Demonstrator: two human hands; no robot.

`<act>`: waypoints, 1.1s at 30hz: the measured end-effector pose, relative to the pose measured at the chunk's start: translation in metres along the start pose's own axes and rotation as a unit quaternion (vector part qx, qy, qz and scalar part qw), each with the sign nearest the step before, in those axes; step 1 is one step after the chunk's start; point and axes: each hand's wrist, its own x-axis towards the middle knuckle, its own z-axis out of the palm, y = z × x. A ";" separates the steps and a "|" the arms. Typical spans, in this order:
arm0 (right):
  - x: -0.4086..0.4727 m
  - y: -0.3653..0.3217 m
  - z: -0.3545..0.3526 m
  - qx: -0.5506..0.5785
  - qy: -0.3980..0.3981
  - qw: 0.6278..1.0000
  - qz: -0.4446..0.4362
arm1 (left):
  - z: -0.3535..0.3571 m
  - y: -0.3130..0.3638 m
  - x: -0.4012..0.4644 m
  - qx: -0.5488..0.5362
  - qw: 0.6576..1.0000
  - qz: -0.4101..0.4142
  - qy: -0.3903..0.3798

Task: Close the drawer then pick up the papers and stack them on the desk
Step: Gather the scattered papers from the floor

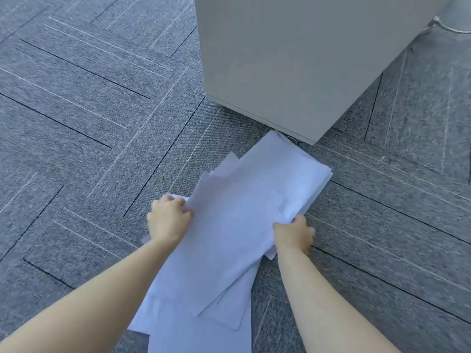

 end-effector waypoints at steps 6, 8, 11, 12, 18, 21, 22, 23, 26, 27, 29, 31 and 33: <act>-0.008 -0.009 0.017 0.113 -0.008 0.993 0.024 | -0.003 -0.014 -0.014 -0.024 0.994 -0.109 0.012; -0.011 -0.010 0.024 0.111 -0.032 0.992 0.043 | -0.004 -0.015 -0.009 -0.060 0.990 -0.127 0.010; -0.016 0.000 0.033 0.036 -0.080 0.996 0.029 | -0.005 -0.018 -0.009 -0.117 0.982 -0.146 -0.016; -0.018 0.002 0.035 0.018 -0.092 0.995 0.018 | -0.004 -0.018 -0.011 -0.128 0.981 -0.137 -0.039; -0.032 -0.002 0.026 0.008 -0.132 0.991 -0.020 | -0.004 -0.031 -0.008 -0.219 0.967 -0.078 -0.103; -0.035 -0.002 0.032 0.050 -0.113 0.990 -0.070 | -0.005 -0.040 -0.010 -0.319 0.940 -0.038 -0.117; -0.035 -0.001 0.034 0.080 -0.107 0.988 -0.079 | -0.010 -0.038 -0.014 -0.352 0.928 -0.030 -0.121; -0.036 -0.001 0.034 0.110 -0.105 0.985 -0.082 | -0.015 -0.035 -0.017 -0.379 0.917 -0.024 -0.126; -0.043 -0.007 0.026 0.237 -0.149 0.957 -0.075 | -0.033 -0.034 -0.023 -0.419 0.898 -0.026 -0.136; -0.047 -0.009 0.023 0.272 -0.172 0.944 -0.074 | -0.038 -0.037 -0.024 -0.429 0.892 -0.033 -0.137; -0.060 -0.015 0.016 0.302 -0.203 0.929 -0.064 | -0.053 -0.044 -0.031 -0.437 0.888 -0.046 -0.132; -0.084 -0.024 0.000 0.321 -0.239 0.915 -0.050 | -0.076 -0.048 -0.046 -0.440 0.887 -0.057 -0.125; -0.111 -0.040 -0.024 0.308 -0.270 0.910 -0.065 | -0.112 -0.047 -0.069 -0.454 0.882 -0.059 -0.110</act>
